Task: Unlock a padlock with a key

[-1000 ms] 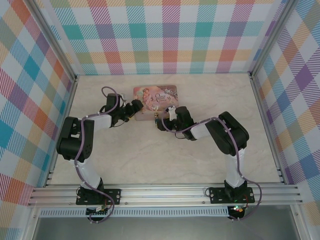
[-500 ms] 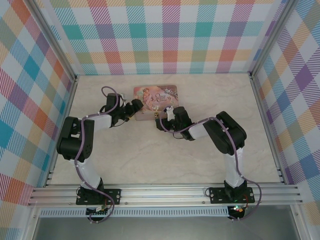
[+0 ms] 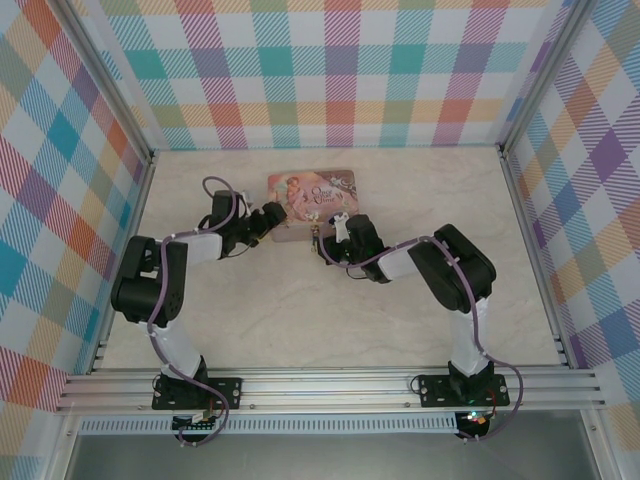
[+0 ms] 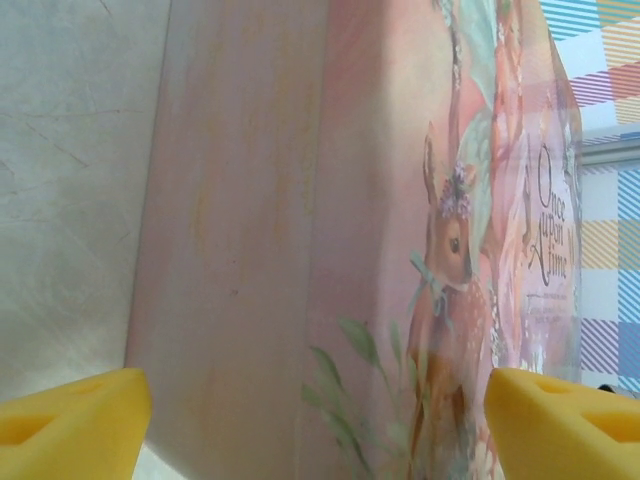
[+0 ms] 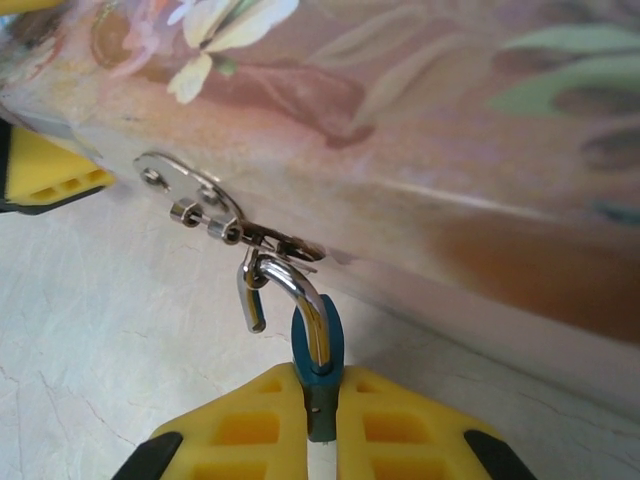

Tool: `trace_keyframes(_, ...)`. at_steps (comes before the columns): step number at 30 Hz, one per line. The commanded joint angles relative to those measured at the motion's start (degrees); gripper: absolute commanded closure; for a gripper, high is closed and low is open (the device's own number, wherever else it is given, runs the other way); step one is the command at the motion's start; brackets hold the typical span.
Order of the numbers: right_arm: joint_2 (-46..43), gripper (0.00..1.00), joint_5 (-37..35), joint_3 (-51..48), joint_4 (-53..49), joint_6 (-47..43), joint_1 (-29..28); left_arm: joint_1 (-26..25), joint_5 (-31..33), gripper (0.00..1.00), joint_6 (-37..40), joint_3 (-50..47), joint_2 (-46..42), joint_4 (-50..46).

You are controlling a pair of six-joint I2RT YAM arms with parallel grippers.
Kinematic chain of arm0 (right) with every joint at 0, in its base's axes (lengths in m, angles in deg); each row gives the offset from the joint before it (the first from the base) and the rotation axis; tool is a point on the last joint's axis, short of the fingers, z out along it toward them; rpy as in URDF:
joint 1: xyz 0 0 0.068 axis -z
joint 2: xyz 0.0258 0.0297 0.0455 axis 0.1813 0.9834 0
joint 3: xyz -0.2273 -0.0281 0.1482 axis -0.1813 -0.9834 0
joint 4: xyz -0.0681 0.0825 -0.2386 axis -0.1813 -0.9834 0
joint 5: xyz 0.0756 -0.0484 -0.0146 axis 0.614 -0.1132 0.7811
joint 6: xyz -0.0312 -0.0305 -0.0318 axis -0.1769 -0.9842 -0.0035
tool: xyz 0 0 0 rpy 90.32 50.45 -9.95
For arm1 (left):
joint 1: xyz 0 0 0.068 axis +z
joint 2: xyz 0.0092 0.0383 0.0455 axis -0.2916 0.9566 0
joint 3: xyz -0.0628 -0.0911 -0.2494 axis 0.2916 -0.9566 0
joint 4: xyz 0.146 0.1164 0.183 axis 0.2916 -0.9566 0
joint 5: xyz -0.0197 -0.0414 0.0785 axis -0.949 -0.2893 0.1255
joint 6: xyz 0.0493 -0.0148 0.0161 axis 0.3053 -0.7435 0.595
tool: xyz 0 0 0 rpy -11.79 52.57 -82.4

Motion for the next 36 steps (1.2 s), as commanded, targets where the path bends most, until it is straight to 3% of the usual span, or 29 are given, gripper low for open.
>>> trace_keyframes(1,-3.4,0.90,-6.9,0.0,-5.9,-0.2,-0.1,-0.4,0.9,0.14,1.1,-2.1,-4.8,0.4)
trace_keyframes(10,-6.4,0.91,-17.7,0.1,-17.1,1.0,-0.2,-5.2,11.1,0.14,7.4,-6.0,-19.2,-4.3)
trace_keyframes(15,-7.6,0.91,-22.3,0.7,-22.5,1.3,-0.2,-9.3,13.8,0.14,9.1,-2.6,-21.5,-6.8)
trace_keyframes(22,-8.6,0.91,-21.6,-0.6,-20.4,0.2,-0.2,-12.2,8.6,0.14,6.9,5.9,-12.6,-4.6)
trace_keyframes(36,-8.8,0.91,-18.2,-1.1,-18.3,3.5,0.6,-15.8,7.3,0.15,9.8,16.5,4.0,-6.2)
